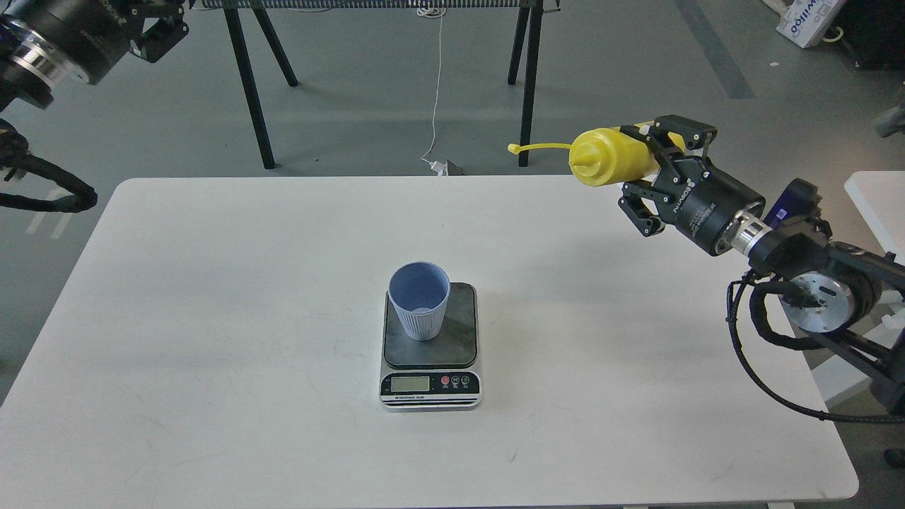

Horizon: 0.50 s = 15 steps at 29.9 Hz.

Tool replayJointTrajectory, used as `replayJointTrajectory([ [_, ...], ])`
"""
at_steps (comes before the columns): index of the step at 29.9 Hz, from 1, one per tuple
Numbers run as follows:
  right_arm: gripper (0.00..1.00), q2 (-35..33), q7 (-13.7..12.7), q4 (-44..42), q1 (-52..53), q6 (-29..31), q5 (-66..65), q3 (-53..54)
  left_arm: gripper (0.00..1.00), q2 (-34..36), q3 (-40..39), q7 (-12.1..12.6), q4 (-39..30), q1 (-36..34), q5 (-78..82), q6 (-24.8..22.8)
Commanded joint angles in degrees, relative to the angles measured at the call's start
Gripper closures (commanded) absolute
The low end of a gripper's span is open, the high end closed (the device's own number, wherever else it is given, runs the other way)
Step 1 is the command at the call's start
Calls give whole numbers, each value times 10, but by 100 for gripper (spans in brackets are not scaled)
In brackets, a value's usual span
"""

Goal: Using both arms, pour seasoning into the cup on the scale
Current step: 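Turn the bottle upright and set it back down on the table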

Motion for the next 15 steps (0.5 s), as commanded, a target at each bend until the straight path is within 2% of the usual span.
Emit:
replayJointTrajectory([
  [1, 71, 6, 3, -9, -57, 63, 82, 17, 1, 7, 0, 0, 0, 0, 0, 0],
  [5, 71, 27, 1, -31, -113, 147, 146, 44, 0, 12, 0, 0, -4, 0, 1, 0],
  [11, 71, 46, 1, -43, -175, 149, 265, 60, 1, 15, 0, 0, -4, 0, 1, 0],
  [15, 70, 94, 0, -58, -200, 149, 301, 63, 1, 15, 0, 0, -4, 0, 1, 0],
])
